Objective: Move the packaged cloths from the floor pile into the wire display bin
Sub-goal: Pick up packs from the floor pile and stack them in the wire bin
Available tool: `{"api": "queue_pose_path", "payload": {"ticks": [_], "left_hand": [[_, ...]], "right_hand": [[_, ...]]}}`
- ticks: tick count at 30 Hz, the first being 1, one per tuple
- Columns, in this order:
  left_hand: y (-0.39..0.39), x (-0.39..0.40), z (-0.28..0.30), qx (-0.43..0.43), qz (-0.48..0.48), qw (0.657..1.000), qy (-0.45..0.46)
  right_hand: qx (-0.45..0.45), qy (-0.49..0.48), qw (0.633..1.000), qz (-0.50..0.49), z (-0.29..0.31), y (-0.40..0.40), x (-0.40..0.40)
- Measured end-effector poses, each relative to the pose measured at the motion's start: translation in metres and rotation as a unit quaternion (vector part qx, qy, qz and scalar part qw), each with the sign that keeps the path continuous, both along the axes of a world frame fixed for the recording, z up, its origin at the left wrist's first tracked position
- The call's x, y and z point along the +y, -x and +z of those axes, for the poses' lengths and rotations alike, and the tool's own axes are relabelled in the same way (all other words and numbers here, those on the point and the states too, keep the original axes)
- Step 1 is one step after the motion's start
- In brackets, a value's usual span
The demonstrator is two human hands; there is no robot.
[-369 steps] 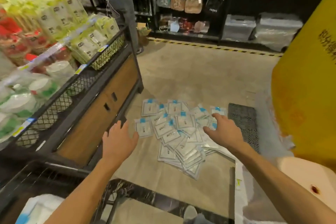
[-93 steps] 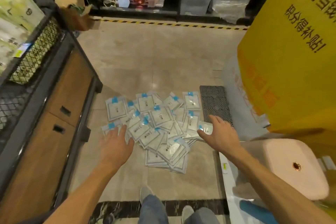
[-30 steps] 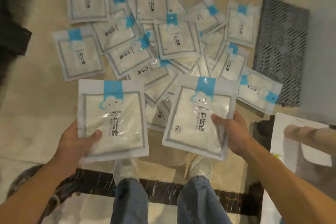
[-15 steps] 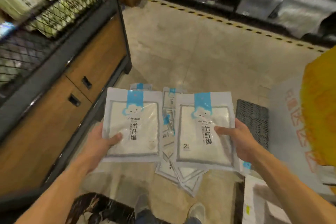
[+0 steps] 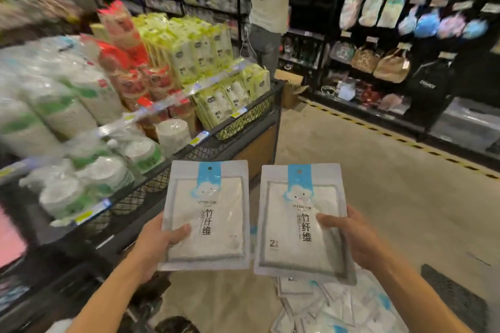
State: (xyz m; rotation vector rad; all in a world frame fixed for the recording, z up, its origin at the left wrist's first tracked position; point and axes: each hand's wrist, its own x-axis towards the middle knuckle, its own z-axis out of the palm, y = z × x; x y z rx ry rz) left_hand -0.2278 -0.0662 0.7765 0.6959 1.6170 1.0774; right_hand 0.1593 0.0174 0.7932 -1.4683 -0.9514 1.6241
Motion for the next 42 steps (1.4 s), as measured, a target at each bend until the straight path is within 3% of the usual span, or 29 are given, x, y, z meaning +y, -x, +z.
{"api": "queue_pose_path", "payload": {"ticks": [8, 12, 20, 33, 42], "left_hand": [[0.0, -0.139, 0.037, 0.0, 0.144, 0.989, -0.031], [-0.016, -0.228, 0.046, 0.02, 0.243, 0.97, -0.015], [-0.023, -0.356, 0.057, 0.036, 0.35, 0.936, -0.017], [0.061, -0.537, 0.033, 0.02, 0.433, 0.901, -0.019], [0.119, -0.609, -0.002, -0.017, 0.469, 0.883, 0.0]], "right_hand": [[0.034, -0.029, 0.985, 0.164, 0.03, 0.04, -0.018], [0.045, -0.033, 0.97, 0.237, 0.04, 0.064, -0.044], [0.057, -0.03, 0.933, 0.353, 0.043, 0.129, -0.112], [0.029, -0.04, 0.878, 0.476, 0.035, 0.281, -0.256], [-0.016, -0.009, 0.869, 0.495, 0.003, 0.362, -0.311]]}}
